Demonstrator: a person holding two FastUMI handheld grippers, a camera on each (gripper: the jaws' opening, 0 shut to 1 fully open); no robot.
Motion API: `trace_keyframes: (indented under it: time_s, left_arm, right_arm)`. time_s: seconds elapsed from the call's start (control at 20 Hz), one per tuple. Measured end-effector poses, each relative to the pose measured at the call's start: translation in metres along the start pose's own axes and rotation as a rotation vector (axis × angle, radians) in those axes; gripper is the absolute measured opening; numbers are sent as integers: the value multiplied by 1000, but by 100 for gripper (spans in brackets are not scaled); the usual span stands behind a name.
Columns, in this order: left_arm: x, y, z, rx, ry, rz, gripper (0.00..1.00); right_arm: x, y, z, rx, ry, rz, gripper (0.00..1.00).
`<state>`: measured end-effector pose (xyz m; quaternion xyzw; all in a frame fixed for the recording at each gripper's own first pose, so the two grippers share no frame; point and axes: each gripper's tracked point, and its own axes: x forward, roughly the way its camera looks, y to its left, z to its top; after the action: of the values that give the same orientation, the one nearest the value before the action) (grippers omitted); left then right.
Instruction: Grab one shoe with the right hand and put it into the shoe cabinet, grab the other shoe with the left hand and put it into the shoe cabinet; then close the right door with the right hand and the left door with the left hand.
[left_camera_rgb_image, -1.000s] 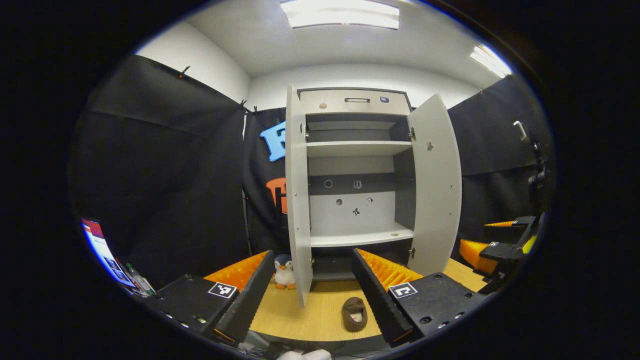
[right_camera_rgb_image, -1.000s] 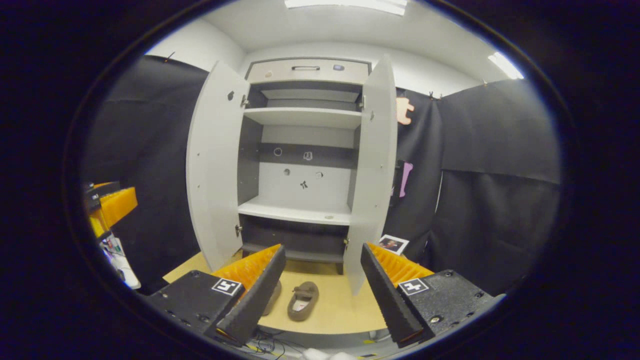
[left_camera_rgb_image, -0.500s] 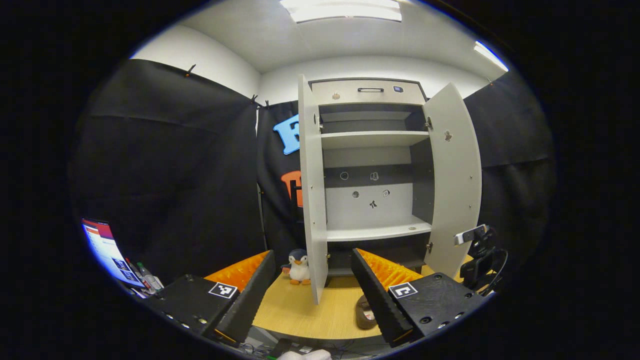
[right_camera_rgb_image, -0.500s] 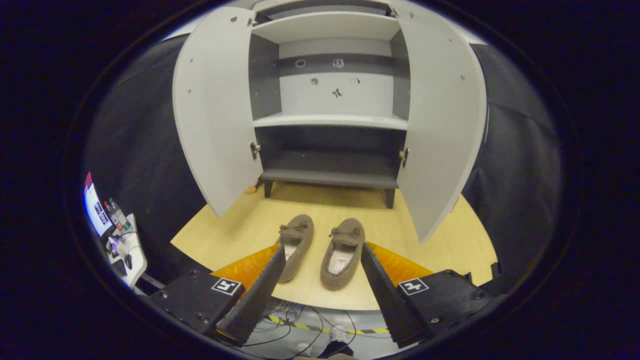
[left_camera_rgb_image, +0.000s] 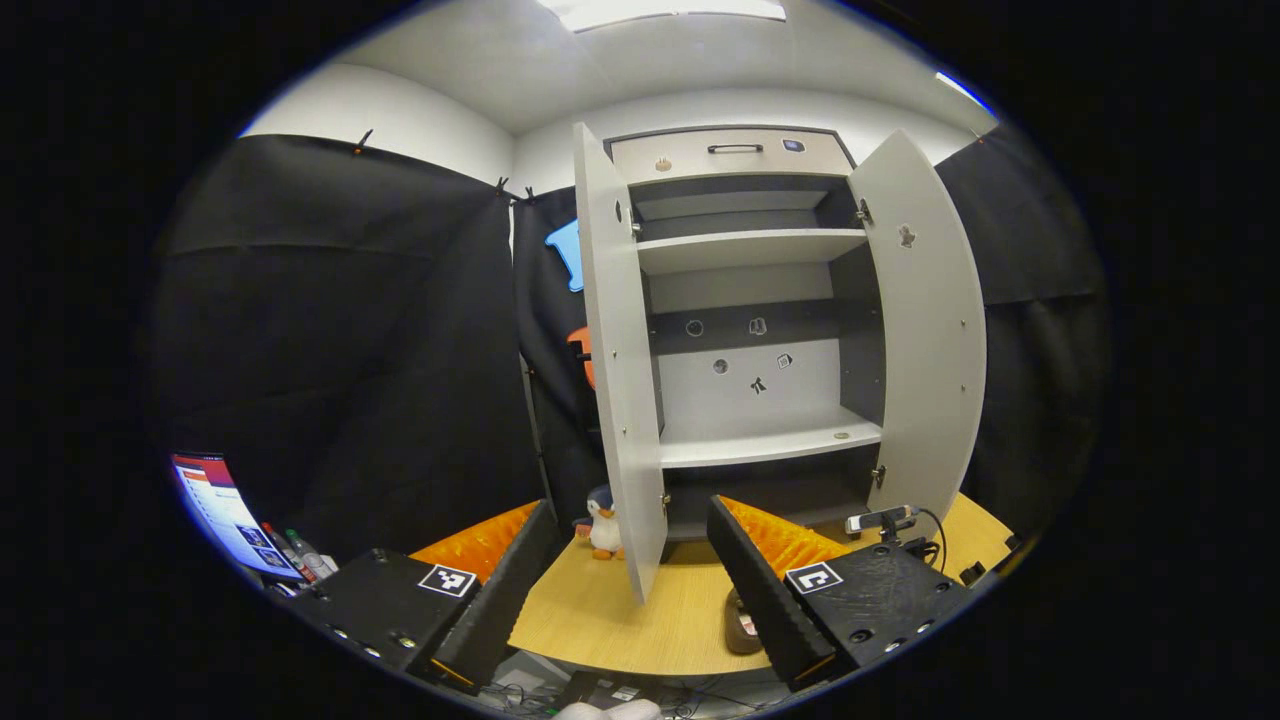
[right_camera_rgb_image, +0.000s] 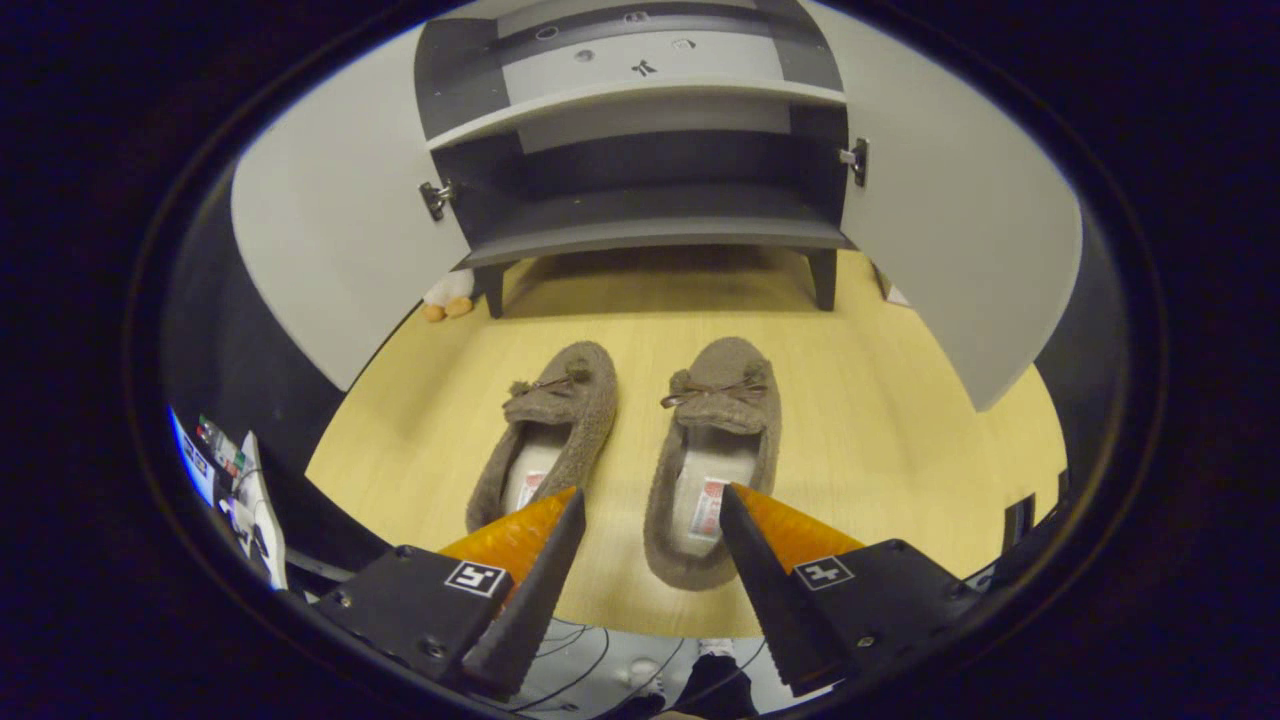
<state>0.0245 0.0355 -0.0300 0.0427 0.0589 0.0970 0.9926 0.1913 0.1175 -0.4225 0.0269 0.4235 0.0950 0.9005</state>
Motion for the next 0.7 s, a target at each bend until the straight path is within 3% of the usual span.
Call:
trace_keyframes:
  time_s: [0.25, 0.3, 0.55, 0.6, 0.65, 0.7]
  left_arm:
    - [7, -9, 1, -4, 11, 28, 96]
    - [11, -8, 1, -1, 16, 40, 100]
    - [25, -8, -3, -1, 38, 101, 96]
    - [28, -8, -6, 3, 44, 113, 96]
    - [31, -9, -7, 7, 52, 123, 96]
    - [34, -10, -10, 8, 57, 132, 100]
  right_arm:
    - [46, -1, 13, 51, 37, 9, 86]
    - [55, -1, 17, 66, 37, 15, 85]
    - [93, -9, 37, 133, 39, 22, 83]
    - [98, -12, 40, 139, 38, 20, 72]
    - [102, -15, 43, 136, 35, 15, 77]
    - [107, -19, 45, 130, 24, 3, 62]
